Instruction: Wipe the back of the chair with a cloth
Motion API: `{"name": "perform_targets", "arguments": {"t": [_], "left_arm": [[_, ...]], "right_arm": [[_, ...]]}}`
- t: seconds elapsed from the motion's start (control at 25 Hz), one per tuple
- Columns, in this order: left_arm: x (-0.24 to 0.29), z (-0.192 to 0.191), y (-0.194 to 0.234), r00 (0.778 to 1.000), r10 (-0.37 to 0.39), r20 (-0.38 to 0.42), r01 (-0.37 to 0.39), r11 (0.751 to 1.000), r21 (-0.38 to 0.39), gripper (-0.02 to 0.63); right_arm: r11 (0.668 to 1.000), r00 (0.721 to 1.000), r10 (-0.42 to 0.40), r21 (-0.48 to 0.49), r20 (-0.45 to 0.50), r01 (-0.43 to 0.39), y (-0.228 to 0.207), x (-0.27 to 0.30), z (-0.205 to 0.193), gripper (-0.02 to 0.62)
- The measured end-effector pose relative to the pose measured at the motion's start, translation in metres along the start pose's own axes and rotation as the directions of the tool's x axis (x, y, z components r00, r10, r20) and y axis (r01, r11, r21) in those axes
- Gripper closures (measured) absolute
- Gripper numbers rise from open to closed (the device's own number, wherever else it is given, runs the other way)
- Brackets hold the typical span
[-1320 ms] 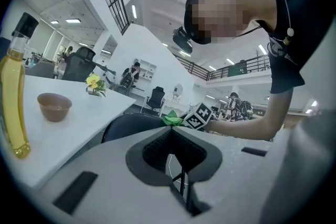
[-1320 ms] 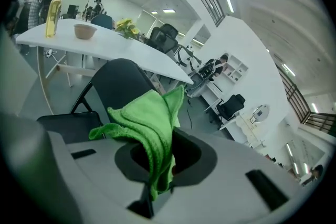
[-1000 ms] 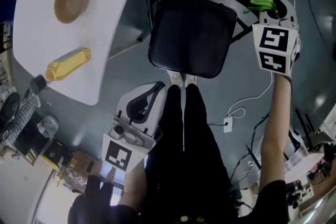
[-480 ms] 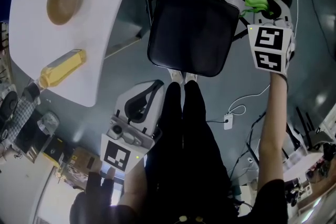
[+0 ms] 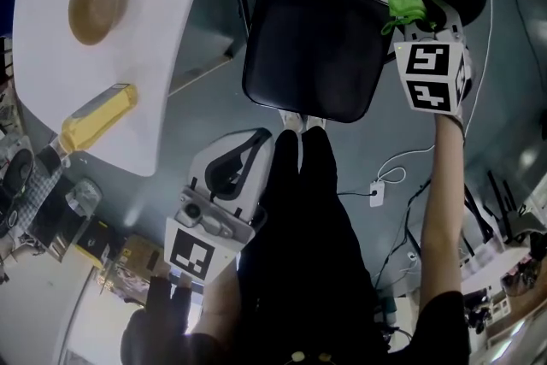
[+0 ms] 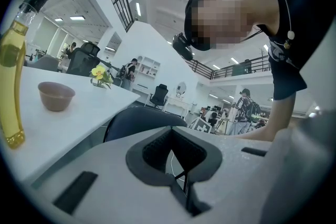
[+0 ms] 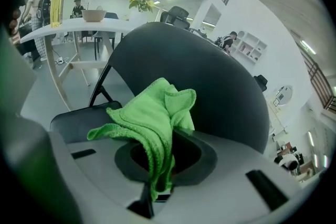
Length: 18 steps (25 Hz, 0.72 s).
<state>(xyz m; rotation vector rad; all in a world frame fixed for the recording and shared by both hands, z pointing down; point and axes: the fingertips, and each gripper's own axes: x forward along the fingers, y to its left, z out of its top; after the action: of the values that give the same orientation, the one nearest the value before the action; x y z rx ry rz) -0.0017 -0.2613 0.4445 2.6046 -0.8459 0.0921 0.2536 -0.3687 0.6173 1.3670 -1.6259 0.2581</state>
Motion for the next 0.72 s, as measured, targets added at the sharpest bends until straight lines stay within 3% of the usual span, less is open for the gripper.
{"name": "perform_targets", "arguments": {"t": [0.72], "left_arm": [[-0.012,-0.016,0.015,1.0,0.009,-0.022,-0.009,1.0,-0.004,0.601]], "right_arm": [[0.995,0.991,0.101,0.031,-0.083,-0.099,0.048,0.039,-0.035,0.551]]}}
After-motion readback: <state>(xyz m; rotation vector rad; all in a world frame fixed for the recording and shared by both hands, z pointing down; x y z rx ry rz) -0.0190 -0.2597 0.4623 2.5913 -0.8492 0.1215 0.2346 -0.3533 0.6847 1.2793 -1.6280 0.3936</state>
